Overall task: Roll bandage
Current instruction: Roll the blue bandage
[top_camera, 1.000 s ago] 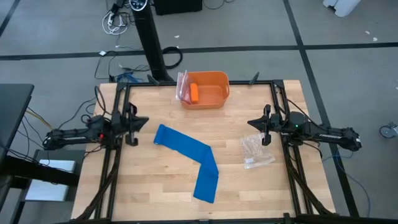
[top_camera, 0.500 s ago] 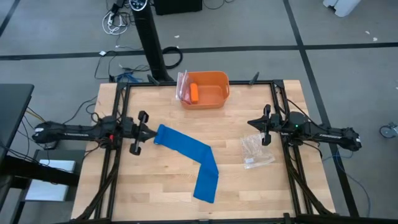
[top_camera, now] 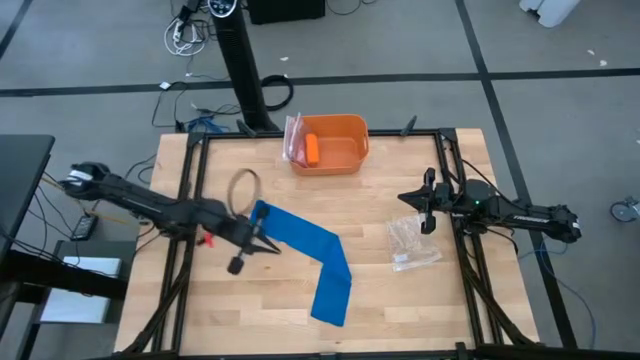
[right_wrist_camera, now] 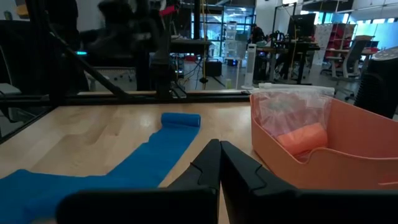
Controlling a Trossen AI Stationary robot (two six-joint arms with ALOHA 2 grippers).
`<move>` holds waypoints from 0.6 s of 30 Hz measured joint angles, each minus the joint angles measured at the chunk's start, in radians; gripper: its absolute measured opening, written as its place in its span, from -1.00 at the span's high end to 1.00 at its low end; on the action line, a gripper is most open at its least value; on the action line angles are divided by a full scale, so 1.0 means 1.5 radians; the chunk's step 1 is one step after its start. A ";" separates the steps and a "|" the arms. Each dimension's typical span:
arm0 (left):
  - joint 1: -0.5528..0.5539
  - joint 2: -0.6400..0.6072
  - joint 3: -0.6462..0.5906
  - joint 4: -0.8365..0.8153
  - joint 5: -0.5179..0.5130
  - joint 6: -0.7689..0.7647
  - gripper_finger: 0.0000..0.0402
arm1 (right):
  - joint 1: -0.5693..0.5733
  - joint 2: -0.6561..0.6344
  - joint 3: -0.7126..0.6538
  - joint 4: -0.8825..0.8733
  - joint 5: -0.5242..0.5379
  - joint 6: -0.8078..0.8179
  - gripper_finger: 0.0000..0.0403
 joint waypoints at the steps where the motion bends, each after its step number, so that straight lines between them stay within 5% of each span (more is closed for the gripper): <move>1: -0.009 0.026 0.021 -0.035 -0.017 -0.001 0.87 | 0.000 0.000 0.000 0.000 0.000 0.000 0.95; 7: -0.064 0.176 0.152 -0.177 -0.065 -0.048 0.87 | 0.000 0.000 0.000 0.000 0.000 0.000 0.95; 18: -0.151 0.379 0.319 -0.298 -0.031 -0.120 0.65 | 0.000 0.000 0.000 0.000 0.000 0.000 0.95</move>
